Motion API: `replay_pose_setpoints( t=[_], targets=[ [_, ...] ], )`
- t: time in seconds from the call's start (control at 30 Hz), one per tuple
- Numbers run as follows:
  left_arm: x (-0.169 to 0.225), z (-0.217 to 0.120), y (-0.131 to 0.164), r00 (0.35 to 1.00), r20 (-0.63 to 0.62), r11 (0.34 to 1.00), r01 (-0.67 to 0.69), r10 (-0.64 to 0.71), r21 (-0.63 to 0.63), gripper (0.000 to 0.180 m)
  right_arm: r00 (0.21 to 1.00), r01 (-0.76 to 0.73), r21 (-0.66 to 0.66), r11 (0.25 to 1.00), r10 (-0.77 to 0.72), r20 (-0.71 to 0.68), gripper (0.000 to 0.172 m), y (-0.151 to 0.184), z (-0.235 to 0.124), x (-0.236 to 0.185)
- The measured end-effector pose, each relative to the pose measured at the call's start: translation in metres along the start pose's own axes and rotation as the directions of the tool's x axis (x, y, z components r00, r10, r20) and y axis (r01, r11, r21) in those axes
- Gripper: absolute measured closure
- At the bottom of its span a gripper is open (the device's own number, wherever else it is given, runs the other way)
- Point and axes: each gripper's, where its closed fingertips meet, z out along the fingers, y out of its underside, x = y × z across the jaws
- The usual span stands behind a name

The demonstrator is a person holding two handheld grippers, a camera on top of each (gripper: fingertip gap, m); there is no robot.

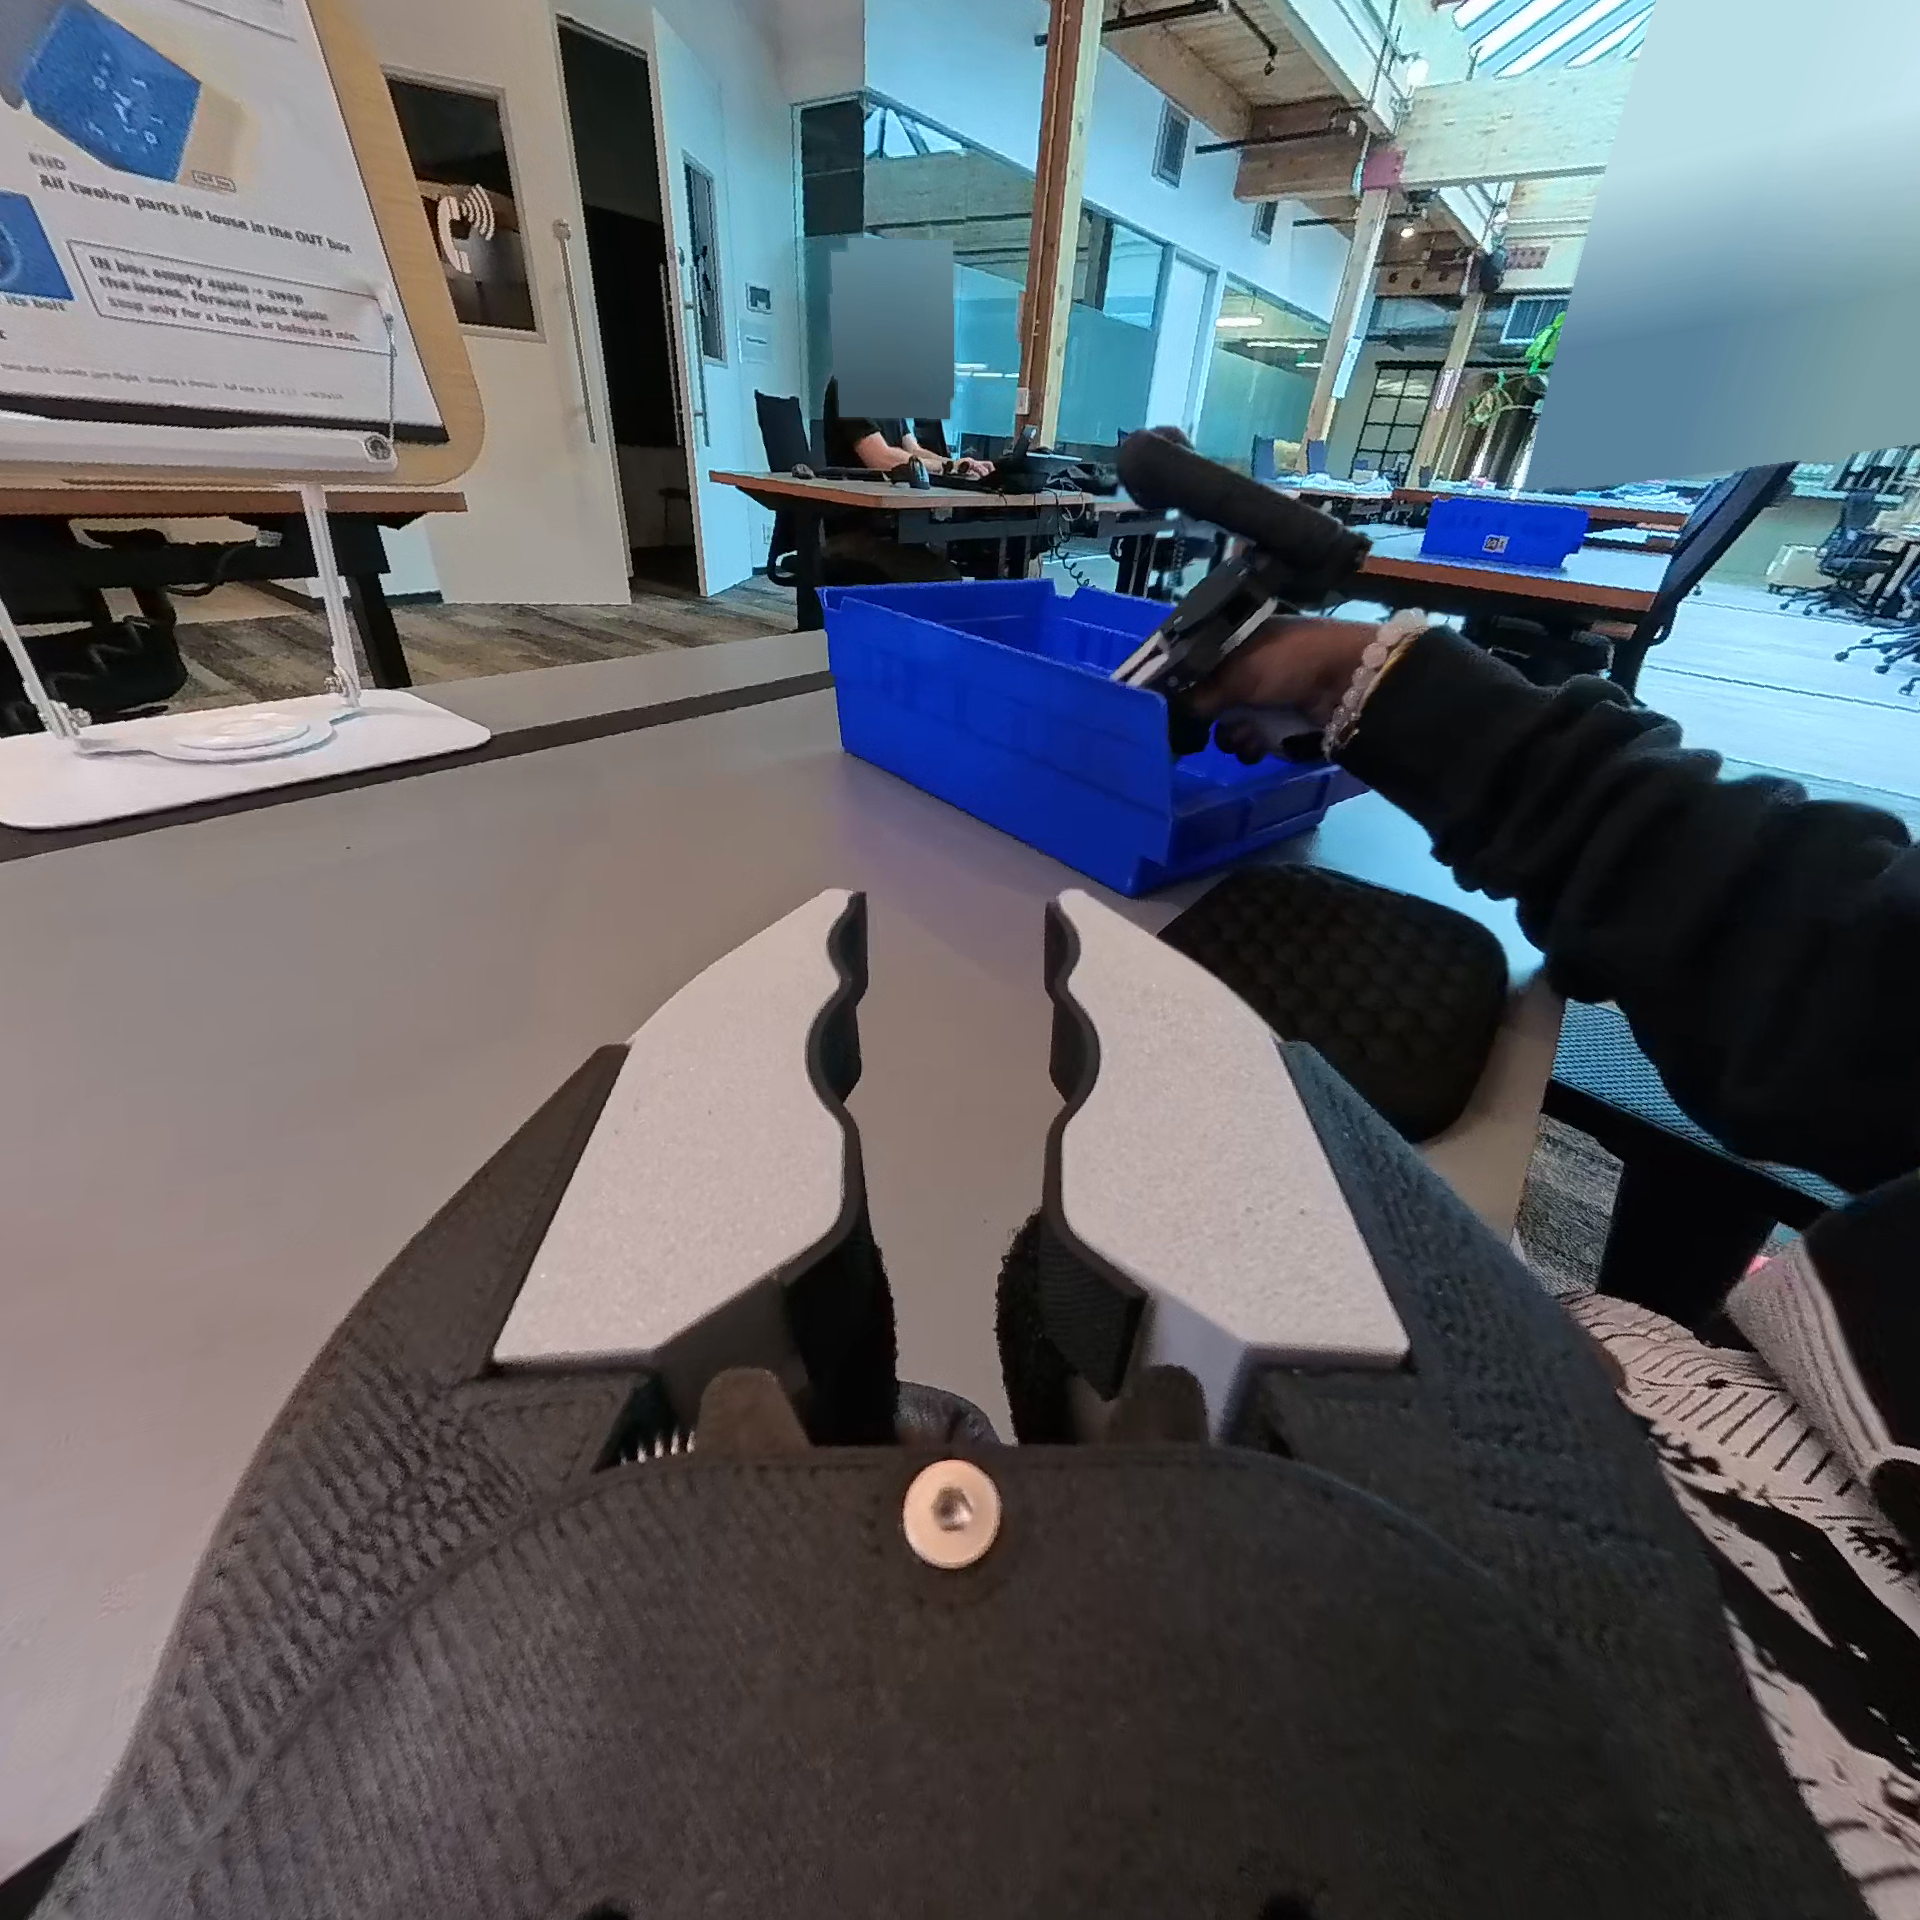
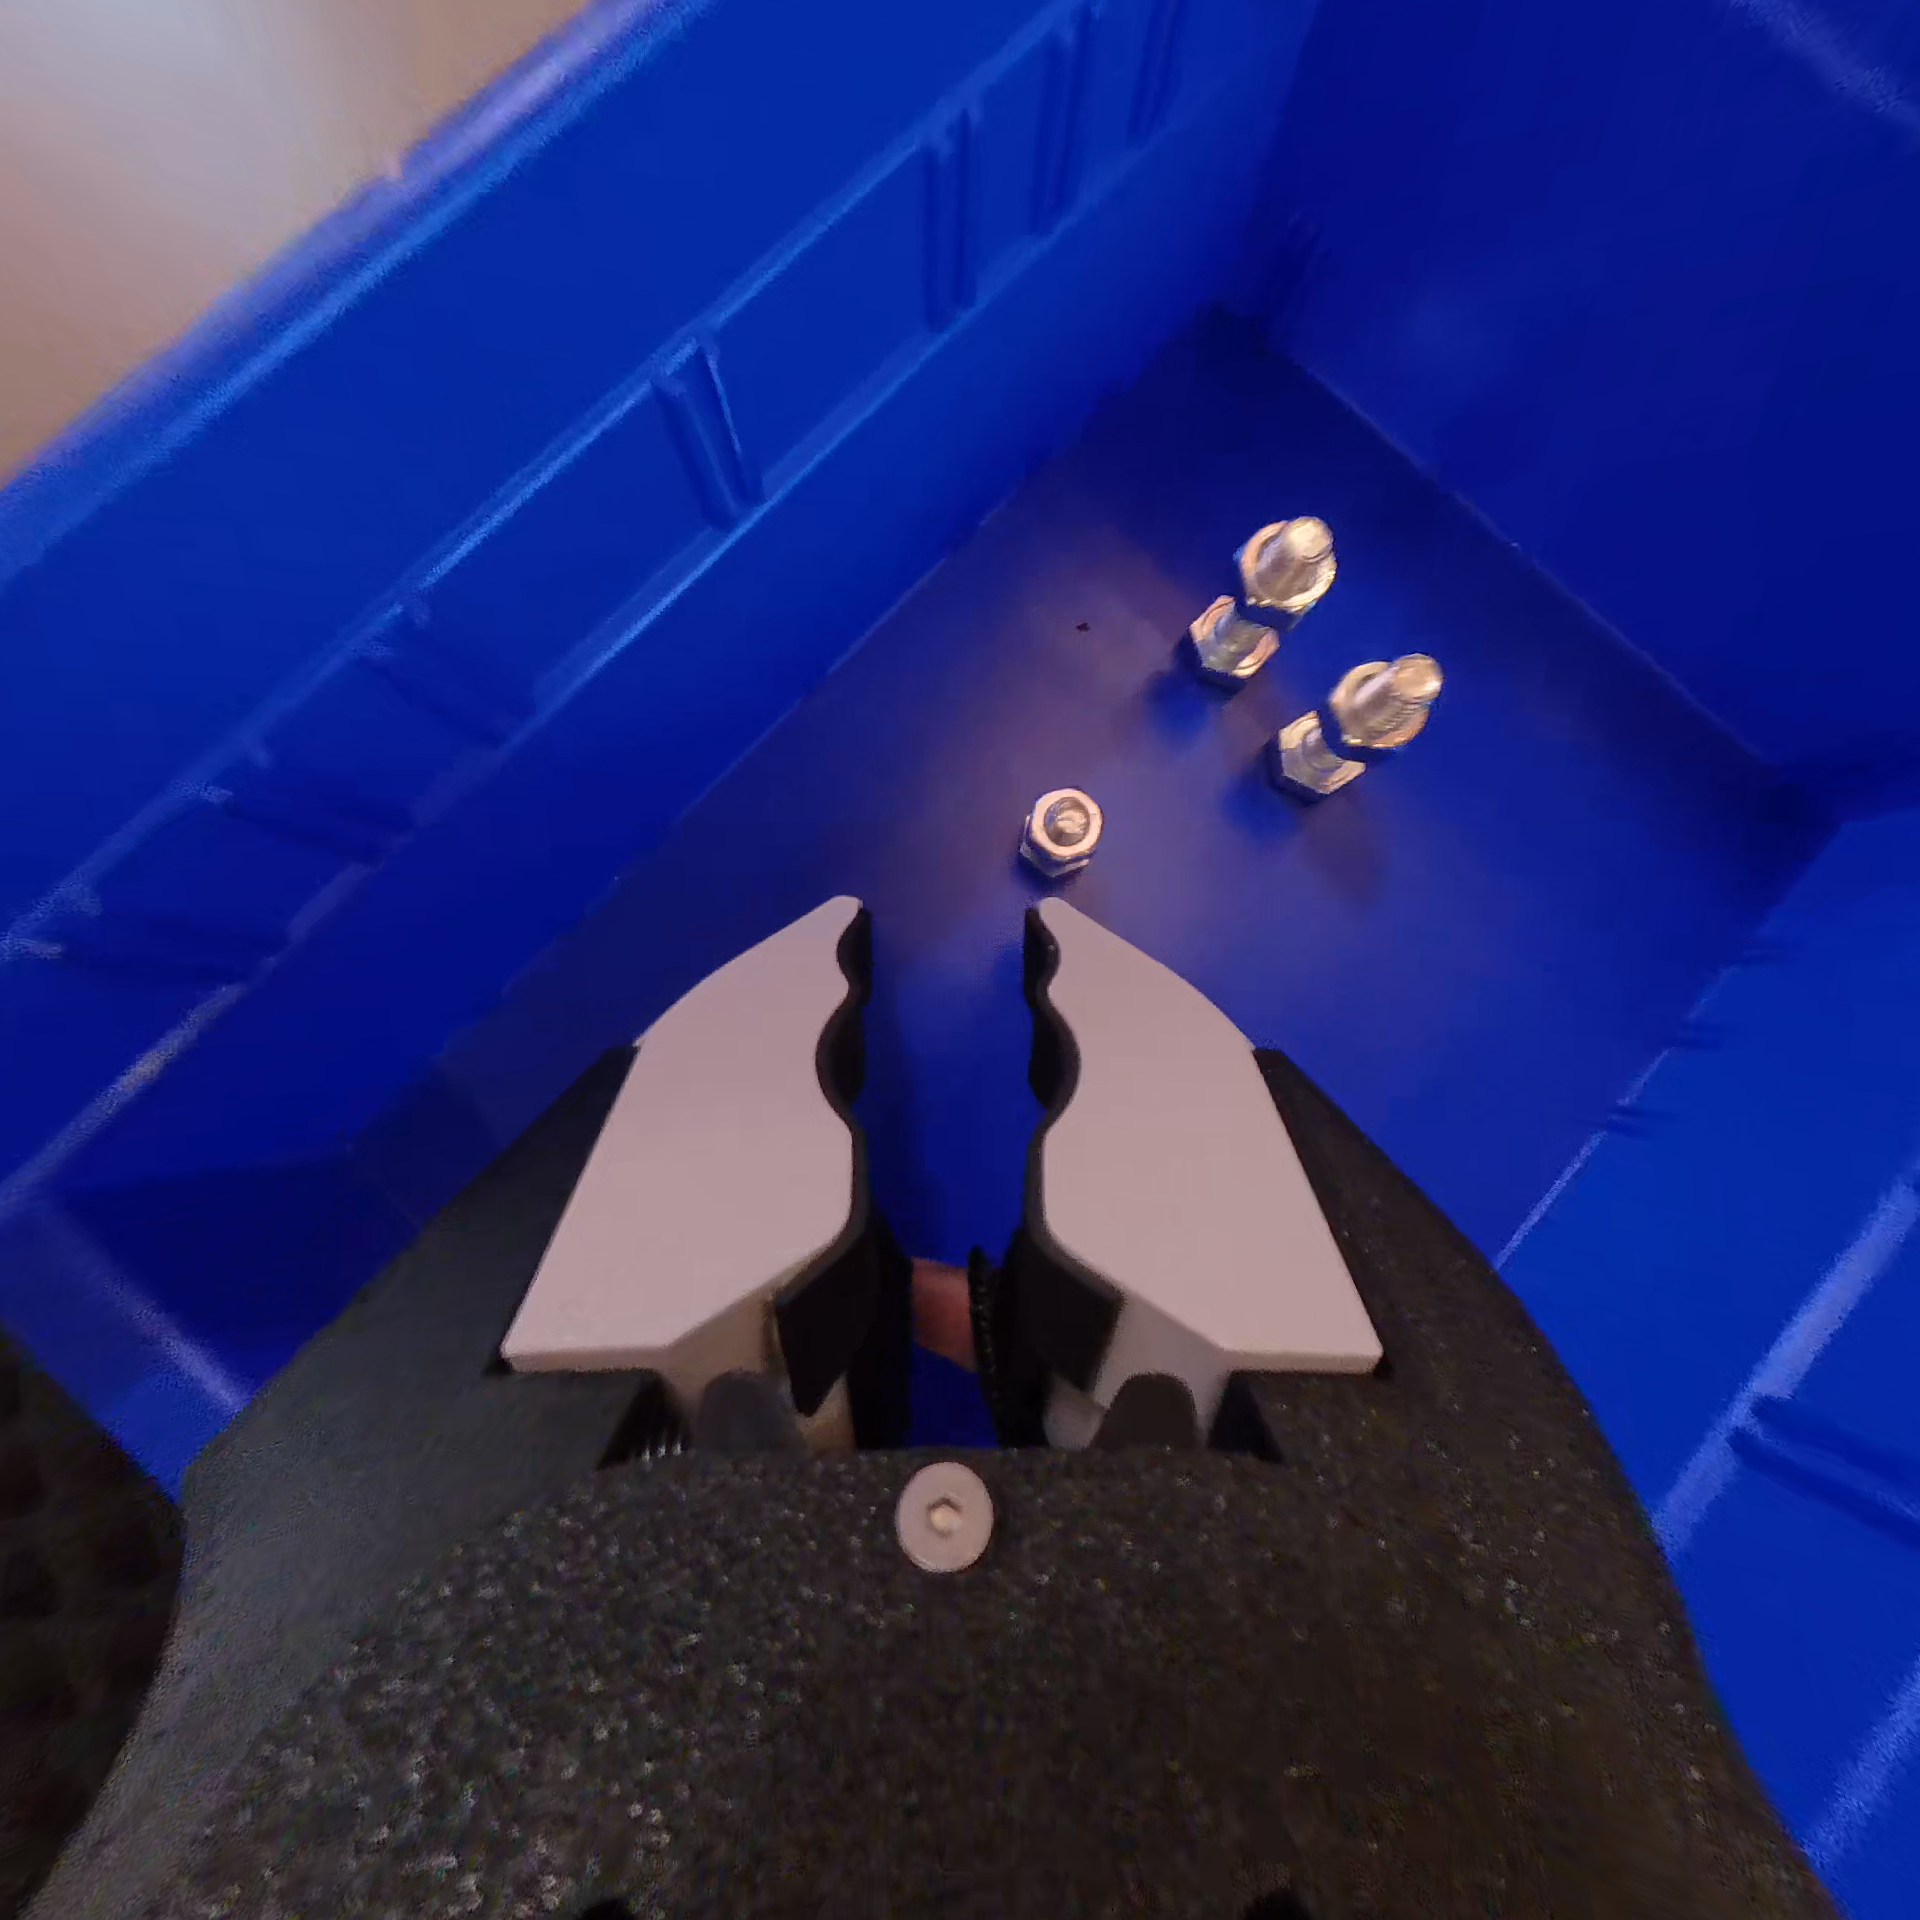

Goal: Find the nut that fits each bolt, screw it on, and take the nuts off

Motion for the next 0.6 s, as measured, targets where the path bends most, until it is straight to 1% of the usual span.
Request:
replay_pose_setpoints(
  t=[0.07,0.13,0.23,0.3,0.37,0.43,0.5,0.6],
  targets=[
    [0.002,-0.005,-0.005,1.0,-0.009,1.0,-0.015,0.015,-0.019,0.151,0.998,-0.021,0.084,0.996,0.025,-0.05,0.141,-0.012,-0.015,0.001],
    [-0.006,-0.021,-0.021,0.998,0.019,0.997,-0.054,0.056,-0.062,0.15,0.996,-0.035,0.226,0.973,0.051,-0.068,0.139,-0.032,-0.036,-0.007],
    [-0.046,-0.063,-0.061,0.98,0.144,0.982,-0.12,0.14,-0.144,0.151,0.998,0.001,0.436,0.9,0.023,-0.05,0.136,-0.058,-0.069,-0.037],
    [-0.083,-0.095,-0.075,0.959,0.218,0.951,-0.112,0.179,-0.29,0.15,0.998,0.049,0.517,0.855,-0.027,-0.051,0.136,-0.065,-0.085,-0.059],
    [-0.124,-0.125,-0.074,0.934,0.277,0.878,-0.073,0.227,-0.473,0.149,0.996,0.087,0.56,0.824,-0.075,-0.045,0.136,-0.067,-0.095,-0.08],
    [-0.162,-0.148,-0.067,0.917,0.318,0.793,0.003,0.241,-0.609,0.146,0.994,0.102,0.589,0.801,-0.11,-0.022,0.135,-0.068,-0.102,-0.097],
    [-0.195,-0.161,-0.059,0.908,0.346,0.723,0.073,0.236,-0.687,0.146,0.99,0.104,0.619,0.778,-0.138,0.006,0.135,-0.068,-0.109,-0.112],
    [-0.224,-0.175,-0.03,0.93,0.328,0.562,0.186,0.163,-0.806,0.145,0.988,0.104,0.644,0.758,-0.154,0.021,0.136,-0.066,-0.116,-0.122]
  ],
)
